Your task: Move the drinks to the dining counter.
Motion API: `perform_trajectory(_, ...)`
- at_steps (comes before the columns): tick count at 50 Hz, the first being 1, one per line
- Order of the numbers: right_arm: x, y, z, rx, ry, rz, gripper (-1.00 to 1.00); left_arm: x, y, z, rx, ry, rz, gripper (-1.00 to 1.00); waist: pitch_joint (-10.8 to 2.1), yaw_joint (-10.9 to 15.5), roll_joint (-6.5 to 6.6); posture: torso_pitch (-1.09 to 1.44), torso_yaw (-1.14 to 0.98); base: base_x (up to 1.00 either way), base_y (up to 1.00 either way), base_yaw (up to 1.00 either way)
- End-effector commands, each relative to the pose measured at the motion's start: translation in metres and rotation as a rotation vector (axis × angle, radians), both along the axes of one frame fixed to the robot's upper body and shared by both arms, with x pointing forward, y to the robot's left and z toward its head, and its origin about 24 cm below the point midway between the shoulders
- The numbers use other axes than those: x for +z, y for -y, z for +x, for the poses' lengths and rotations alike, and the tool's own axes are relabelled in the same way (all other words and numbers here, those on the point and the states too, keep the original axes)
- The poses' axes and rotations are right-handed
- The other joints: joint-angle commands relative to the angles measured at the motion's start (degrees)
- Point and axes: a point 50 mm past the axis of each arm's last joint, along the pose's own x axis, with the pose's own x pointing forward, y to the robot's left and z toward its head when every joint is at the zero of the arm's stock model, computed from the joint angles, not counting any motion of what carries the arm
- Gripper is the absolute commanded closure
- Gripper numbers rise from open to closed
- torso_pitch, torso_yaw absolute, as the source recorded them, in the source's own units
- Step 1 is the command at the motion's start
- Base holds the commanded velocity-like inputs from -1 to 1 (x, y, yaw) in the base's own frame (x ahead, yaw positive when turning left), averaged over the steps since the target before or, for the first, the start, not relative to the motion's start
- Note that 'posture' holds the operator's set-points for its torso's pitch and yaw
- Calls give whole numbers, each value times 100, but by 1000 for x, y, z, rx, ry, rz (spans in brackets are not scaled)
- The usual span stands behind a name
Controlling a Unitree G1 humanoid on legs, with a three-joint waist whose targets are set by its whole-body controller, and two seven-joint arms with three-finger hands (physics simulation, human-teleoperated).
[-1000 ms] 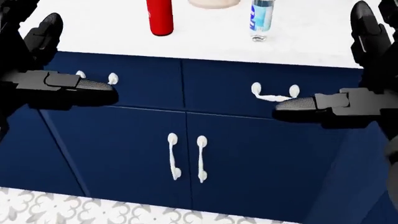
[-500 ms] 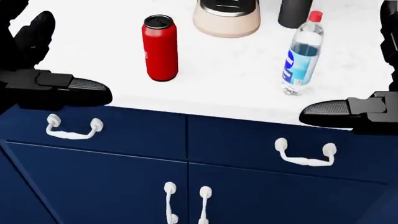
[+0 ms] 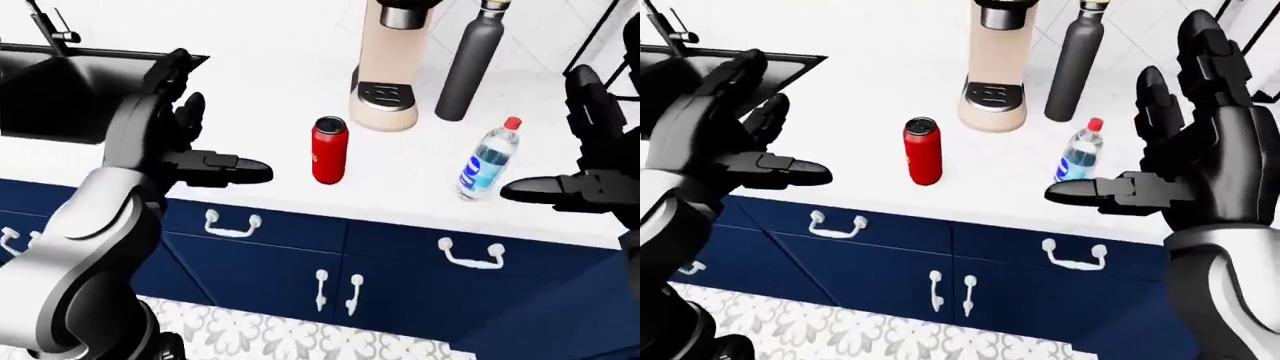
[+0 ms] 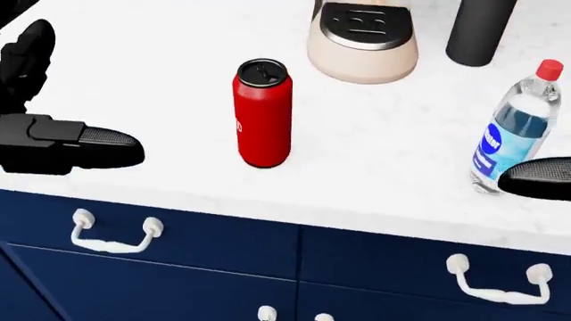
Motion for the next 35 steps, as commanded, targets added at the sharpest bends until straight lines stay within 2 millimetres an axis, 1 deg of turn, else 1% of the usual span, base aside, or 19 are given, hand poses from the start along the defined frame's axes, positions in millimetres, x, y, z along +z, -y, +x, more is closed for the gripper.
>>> perform_trajectory(1, 11, 2, -9, -19, 80, -9, -100, 15, 5, -4, -21, 92, 5, -100, -161, -106, -2, 0, 0, 0, 0, -100)
perform_trajectory(2, 11, 2, -9, -18, 79, -9, -100, 15, 5, -4, -21, 92, 5, -100, -218, -59, -65, 0, 0, 0, 0, -100)
perform_trajectory(4, 11, 2, -9, -18, 79, -10, -100, 15, 5, -4, -20, 91, 6, -100, -75, 9, -215, 0, 0, 0, 0, -100)
perform_trajectory(6, 10, 2, -9, -14, 78, -12, -100, 15, 5, -4, -21, 92, 5, -100, -27, -6, -420, 0, 0, 0, 0, -100)
perform_trajectory(7, 10, 1, -9, -13, 78, -12, -100, 14, 5, -4, -21, 92, 5, -100, -260, -57, -583, 0, 0, 0, 0, -100)
perform_trajectory(8, 10, 0, -9, -12, 79, -12, -100, 14, 5, -4, -20, 92, 5, -100, -25, -111, -494, 0, 0, 0, 0, -92)
perform_trajectory(9, 9, -1, -8, -14, 77, -20, -100, 14, 4, -4, -19, 92, 4, -100, 135, 47, -538, 0, 0, 0, -2, 0)
perform_trajectory(10, 8, -2, -7, -19, 73, -32, -100, 14, 4, -4, -18, 92, 4, -100, 133, -102, -478, 0, 0, 0, 0, 0)
perform_trajectory(11, 7, -3, -5, -15, 68, -33, -100, 14, 3, -4, -16, 92, 4, -100, 103, -88, -449, 0, 0, 0, 0, 0)
perform_trajectory(14, 7, -9, -2, -3, 65, -44, -100, 14, -1, -3, 2, 95, 8, -100, 203, -78, -435, 0, 0, 0, 0, 0)
perform_trajectory(17, 5, -15, 1, 13, 63, -52, -100, 16, -6, -4, 24, 101, 15, -100, 147, -113, -335, 0, 0, 0, 0, 0)
perform_trajectory(18, 5, -16, 2, 16, 62, -53, -100, 17, -8, -4, 27, 103, 14, -100, 95, -135, -249, 0, 0, 0, 0, 0)
perform_trajectory(20, 4, -18, 3, 20, 61, -58, -100, 17, -9, -5, 30, 105, 16, -100, -88, -187, 64, 0, 0, 0, 0, 0)
perform_trajectory(21, 4, -18, 3, 22, 59, -59, -100, 17, -8, -5, 29, 103, 19, -100, 24, -121, -226, 0, 0, 0, 0, 0)
perform_trajectory(22, 4, -19, 4, 24, 57, -61, -100, 16, -8, -5, 29, 103, 21, -100, 0, -101, -197, 0, 0, 0, 0, 0)
perform_trajectory(24, 3, -19, 6, 25, 49, -68, -100, 15, -6, -6, 26, 103, 27, -100, -57, -51, -267, 0, 0, 0, 0, 0)
perform_trajectory(26, -2, -19, 11, 18, 36, -74, -100, 15, -5, -5, 22, 103, 29, -100, -68, -9, -317, 0, 0, 0, 0, 0)
perform_trajectory(30, -10, -15, 24, -5, 6, -80, -100, 16, -2, -5, 16, 103, 33, -100, -113, 9, -322, 0, 0, 0, 0, 0)
perform_trajectory(35, -23, -12, 35, -40, -31, -94, -100, 16, -2, -6, 14, 104, 31, -100, -144, 3, -275, 0, 0, 0, 0, 0)
